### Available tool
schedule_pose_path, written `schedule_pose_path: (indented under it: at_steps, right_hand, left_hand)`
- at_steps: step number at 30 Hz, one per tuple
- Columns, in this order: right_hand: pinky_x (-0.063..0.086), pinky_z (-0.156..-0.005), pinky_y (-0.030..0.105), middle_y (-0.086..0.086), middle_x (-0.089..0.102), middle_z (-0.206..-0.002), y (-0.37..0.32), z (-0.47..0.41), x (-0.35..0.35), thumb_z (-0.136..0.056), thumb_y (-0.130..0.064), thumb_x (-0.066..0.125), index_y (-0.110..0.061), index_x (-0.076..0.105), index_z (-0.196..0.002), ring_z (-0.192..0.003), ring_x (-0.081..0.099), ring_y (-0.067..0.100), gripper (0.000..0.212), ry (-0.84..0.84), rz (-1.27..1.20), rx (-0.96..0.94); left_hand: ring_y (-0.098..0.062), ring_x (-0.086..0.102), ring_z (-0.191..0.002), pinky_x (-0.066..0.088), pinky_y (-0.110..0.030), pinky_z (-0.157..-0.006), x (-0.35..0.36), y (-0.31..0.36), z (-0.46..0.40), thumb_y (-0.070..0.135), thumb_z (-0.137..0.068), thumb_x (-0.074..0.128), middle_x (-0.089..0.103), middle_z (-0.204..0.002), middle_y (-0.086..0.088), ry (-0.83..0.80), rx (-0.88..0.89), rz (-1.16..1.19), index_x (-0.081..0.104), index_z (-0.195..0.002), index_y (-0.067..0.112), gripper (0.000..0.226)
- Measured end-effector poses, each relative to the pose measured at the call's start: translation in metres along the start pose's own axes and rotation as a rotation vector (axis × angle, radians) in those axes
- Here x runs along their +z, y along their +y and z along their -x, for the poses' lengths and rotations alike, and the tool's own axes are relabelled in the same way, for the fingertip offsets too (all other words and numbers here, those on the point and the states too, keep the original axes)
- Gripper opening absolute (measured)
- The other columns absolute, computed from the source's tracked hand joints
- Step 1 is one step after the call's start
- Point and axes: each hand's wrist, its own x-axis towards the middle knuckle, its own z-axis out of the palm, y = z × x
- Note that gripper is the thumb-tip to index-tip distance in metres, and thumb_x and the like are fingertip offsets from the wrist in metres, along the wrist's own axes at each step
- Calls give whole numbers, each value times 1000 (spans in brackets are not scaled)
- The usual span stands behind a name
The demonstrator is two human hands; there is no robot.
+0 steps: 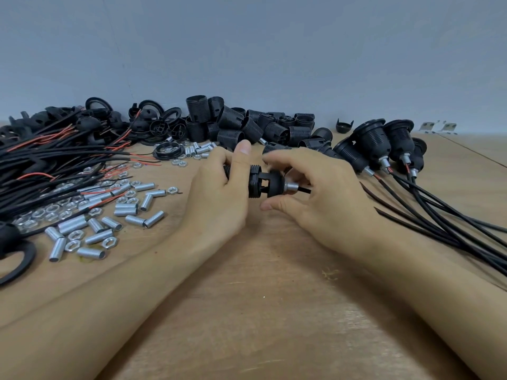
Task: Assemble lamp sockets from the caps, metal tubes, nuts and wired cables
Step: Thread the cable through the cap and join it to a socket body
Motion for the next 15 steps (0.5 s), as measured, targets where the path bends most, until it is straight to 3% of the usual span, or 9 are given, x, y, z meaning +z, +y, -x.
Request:
schedule_pose_path:
  at_steps: [5,9,11,13,15]
  right_hand:
    - [50,-84,22,8,70,-102,3,1,6,-71,-16,86,-4,72,-112,-92,62,13,45,94,-6,-115]
    - [50,-76,27,8,70,-98,1,3,11,-73,-19,83,-4,72,-113,-84,65,21,44,79,2,-125]
    - [49,-73,34,9,69,-94,1,3,8,-76,-24,79,-8,71,-116,-81,65,26,44,57,-43,-91]
    - [49,-75,40,10,67,-91,1,3,3,-80,-29,74,-17,67,-123,-83,63,27,46,10,-104,-39]
    - [47,-76,38,8,65,-88,1,3,-1,-84,-32,69,-24,60,-129,-83,60,24,47,-32,-163,-17]
  left_hand:
    - [-26,43,-25,23,-18,-30,-2,3,1,61,-98,40,43,-38,-4,-13,-59,35,47,-81,15,50]
    - [-17,37,-37,27,-29,-40,-1,-2,-2,69,-92,31,41,-50,3,-75,-139,45,48,-87,10,61]
    - [-18,42,-50,33,-38,-45,-6,-3,-5,57,-85,33,48,-63,1,-150,-116,7,51,-88,16,45]
    - [-13,49,-45,39,-28,-41,-13,-2,-6,42,-84,33,56,-62,4,-247,-52,41,56,-95,16,36]
    - [-10,45,-34,32,-13,-35,-19,1,-7,39,-90,32,55,-51,5,-285,1,107,62,-99,17,38]
